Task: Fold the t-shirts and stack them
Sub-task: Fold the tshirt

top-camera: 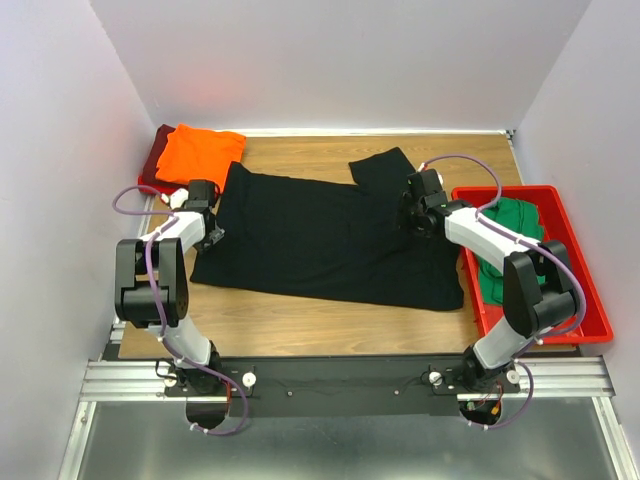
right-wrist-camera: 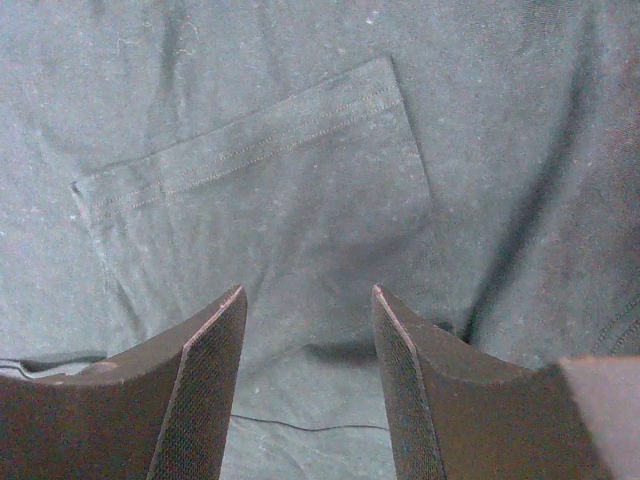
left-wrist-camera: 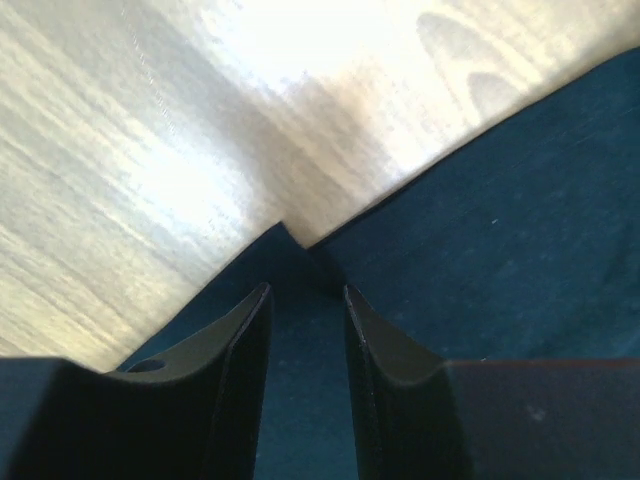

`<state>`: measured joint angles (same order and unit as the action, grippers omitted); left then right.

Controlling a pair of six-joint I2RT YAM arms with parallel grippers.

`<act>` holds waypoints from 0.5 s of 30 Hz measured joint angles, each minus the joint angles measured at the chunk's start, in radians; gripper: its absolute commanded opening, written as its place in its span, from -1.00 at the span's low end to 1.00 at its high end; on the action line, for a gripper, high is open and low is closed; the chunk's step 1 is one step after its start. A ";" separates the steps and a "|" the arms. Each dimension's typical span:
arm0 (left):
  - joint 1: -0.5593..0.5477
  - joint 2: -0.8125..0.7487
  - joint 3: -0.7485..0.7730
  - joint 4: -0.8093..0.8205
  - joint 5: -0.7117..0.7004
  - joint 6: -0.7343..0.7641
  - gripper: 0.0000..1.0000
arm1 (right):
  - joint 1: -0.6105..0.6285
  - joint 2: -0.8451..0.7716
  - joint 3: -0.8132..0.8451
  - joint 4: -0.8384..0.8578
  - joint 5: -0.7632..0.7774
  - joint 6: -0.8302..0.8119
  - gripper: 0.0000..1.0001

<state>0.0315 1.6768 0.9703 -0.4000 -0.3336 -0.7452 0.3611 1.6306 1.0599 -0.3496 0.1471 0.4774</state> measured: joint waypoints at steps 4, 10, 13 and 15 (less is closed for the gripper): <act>0.002 0.012 0.016 0.000 -0.010 0.000 -0.17 | 0.000 0.000 -0.006 0.011 -0.001 0.000 0.20; 0.006 0.013 0.036 -0.006 -0.019 0.000 -0.17 | 0.000 0.000 -0.019 0.017 -0.003 0.000 0.20; 0.007 0.012 0.043 -0.006 -0.026 0.000 -0.17 | 0.000 0.000 -0.019 0.019 -0.008 0.000 0.20; 0.007 0.012 0.045 -0.007 -0.030 0.000 -0.17 | 0.000 0.000 -0.019 0.020 -0.011 0.000 0.19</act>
<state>0.0387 1.6890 1.0153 -0.4068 -0.3637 -0.7452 0.3611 1.6306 1.0412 -0.3294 0.1364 0.4774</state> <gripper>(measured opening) 0.418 0.600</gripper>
